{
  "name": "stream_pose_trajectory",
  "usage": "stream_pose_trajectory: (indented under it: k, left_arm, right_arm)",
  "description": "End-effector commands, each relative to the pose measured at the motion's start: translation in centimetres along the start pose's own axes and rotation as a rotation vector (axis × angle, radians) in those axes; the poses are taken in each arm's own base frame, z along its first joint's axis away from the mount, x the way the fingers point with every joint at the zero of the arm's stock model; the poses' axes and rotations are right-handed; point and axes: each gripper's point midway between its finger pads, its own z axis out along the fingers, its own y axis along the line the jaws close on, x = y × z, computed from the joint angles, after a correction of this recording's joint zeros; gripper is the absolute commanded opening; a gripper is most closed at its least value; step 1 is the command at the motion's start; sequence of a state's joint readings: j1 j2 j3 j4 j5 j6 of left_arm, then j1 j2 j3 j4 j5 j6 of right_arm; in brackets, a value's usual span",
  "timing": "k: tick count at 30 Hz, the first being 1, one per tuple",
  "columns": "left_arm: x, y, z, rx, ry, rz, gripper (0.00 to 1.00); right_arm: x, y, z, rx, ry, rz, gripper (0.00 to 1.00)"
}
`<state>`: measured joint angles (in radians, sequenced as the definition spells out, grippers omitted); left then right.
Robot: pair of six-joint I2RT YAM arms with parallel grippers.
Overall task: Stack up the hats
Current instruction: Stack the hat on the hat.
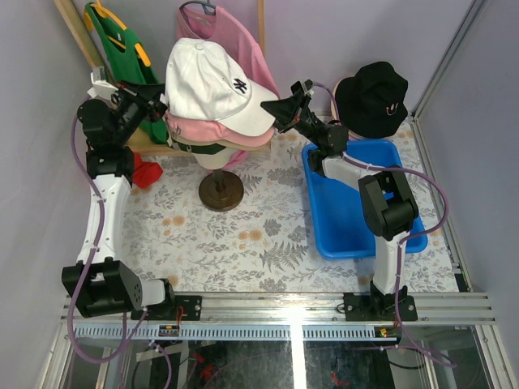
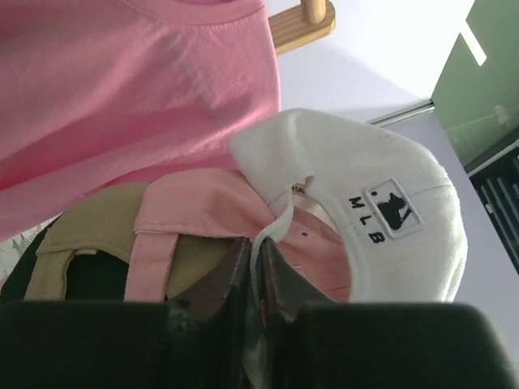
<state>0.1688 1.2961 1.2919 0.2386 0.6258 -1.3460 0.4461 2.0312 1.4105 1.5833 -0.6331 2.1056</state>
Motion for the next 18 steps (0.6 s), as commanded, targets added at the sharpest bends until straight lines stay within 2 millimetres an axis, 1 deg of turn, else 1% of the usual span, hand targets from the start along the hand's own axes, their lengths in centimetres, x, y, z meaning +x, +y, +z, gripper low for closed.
stream_pose_trajectory:
  k: [1, 7, 11, 14, 18]
  left_arm:
    - [1.2, -3.2, 0.0, 0.071, 0.034, 0.071, 0.06]
    - [-0.1, -3.2, -0.5, -0.003, -0.063, 0.126, 0.00]
    - [-0.5, -3.4, -1.0, -0.025, -0.101, 0.157, 0.00]
    - [-0.7, -3.4, -1.3, -0.048, -0.119, 0.193, 0.00]
    - [-0.8, -3.3, -1.2, -0.047, -0.115, 0.203, 0.00]
  right_arm:
    - [1.7, 4.3, 0.9, -0.039, 0.079, 0.332, 0.01]
    - [1.7, 4.0, 1.1, -0.013, 0.070, 0.324, 0.01]
    - [1.7, 3.4, 1.0, 0.019, 0.061, 0.319, 0.02]
    - [1.7, 3.4, 1.0, 0.029, 0.059, 0.312, 0.02]
    - [1.5, 3.1, 1.4, 0.040, 0.059, 0.300, 0.02]
